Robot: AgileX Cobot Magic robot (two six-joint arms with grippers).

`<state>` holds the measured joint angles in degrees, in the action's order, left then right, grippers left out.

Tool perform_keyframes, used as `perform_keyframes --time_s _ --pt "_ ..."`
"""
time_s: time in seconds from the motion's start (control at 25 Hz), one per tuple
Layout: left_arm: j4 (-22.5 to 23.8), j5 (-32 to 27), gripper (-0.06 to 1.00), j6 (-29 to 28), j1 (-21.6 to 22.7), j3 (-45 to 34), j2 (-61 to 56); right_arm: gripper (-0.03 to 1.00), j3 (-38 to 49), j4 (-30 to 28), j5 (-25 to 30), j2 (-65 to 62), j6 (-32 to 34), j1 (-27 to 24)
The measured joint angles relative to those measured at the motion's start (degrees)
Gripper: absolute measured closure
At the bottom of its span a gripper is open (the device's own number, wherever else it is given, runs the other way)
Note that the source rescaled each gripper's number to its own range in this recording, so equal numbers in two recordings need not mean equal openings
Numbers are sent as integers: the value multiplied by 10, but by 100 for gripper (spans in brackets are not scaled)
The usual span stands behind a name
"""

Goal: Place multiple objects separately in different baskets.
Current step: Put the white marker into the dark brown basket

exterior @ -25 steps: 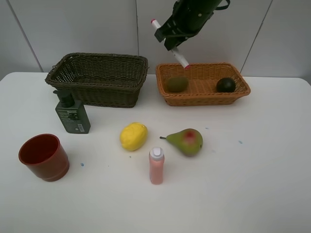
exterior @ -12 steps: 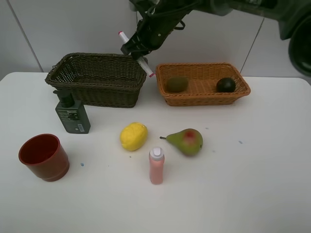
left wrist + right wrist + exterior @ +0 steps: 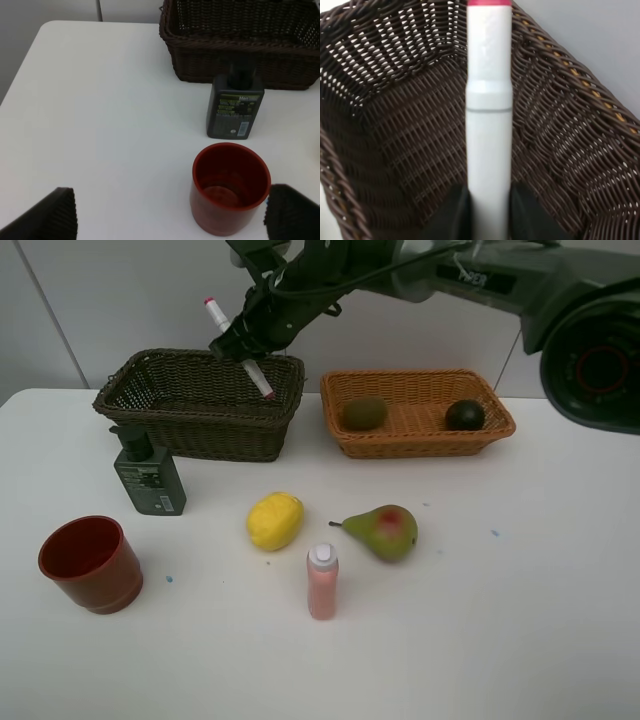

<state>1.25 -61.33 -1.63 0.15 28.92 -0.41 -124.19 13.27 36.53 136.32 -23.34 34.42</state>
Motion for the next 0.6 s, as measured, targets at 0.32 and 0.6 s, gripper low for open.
perform_keyframes --time_s 0.32,0.6 --pt "0 0 -3 0 0 0 0 97 0 15 -6 42 0 0" --pt "0 0 -3 0 0 0 0 97 0 15 -18 52 0 0"
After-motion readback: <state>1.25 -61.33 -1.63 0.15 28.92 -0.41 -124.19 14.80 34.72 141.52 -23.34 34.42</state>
